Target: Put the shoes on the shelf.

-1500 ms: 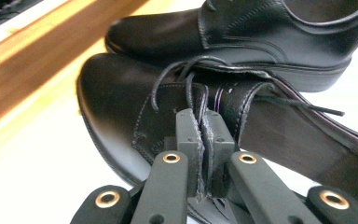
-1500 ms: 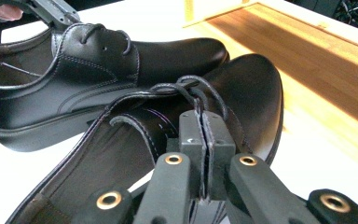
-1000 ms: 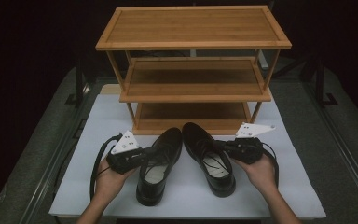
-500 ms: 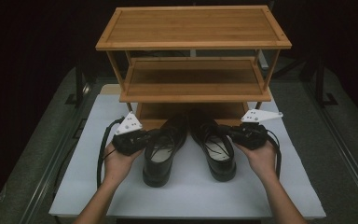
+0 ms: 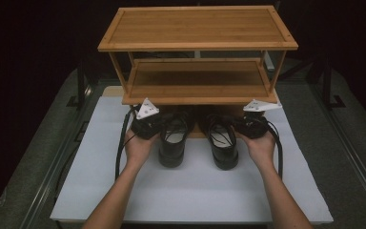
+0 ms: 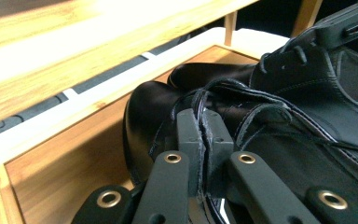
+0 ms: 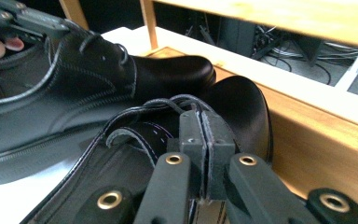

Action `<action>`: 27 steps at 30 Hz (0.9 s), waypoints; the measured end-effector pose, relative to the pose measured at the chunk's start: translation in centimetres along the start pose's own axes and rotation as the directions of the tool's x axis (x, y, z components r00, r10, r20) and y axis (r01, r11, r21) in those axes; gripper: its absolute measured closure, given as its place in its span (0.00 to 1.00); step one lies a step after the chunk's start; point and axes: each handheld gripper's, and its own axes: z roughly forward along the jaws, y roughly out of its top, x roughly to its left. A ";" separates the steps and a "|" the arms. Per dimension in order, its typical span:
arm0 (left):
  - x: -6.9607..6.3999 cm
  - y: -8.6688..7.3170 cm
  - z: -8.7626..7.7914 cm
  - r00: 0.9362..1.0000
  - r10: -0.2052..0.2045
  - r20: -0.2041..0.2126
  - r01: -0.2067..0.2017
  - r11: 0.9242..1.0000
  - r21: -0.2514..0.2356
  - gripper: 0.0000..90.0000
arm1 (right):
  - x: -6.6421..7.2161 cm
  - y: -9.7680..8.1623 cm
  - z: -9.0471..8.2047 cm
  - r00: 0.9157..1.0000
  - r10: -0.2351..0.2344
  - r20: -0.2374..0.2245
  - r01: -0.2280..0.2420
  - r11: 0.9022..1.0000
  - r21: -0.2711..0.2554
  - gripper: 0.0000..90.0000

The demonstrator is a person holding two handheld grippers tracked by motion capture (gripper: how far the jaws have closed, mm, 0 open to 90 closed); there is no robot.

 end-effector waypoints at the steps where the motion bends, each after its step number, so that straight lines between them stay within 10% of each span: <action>1: 0.1 0.0 0.4 1.000 -0.005 -0.002 0.005 1.000 0.001 0.98 | -0.2 0.1 0.2 1.000 0.004 0.005 -0.004 1.000 -0.006 0.98; 12: 0.3 -0.4 3.8 0.997 -0.007 -0.078 0.006 1.000 -0.018 0.98 | -1.5 0.4 2.3 0.997 0.041 0.061 -0.038 0.998 -0.048 0.98; 27: -0.1 -1.9 4.0 0.999 -0.002 -0.042 0.002 1.000 -0.015 0.97 | -0.9 -0.6 3.0 0.997 0.042 0.059 -0.040 0.999 -0.029 0.97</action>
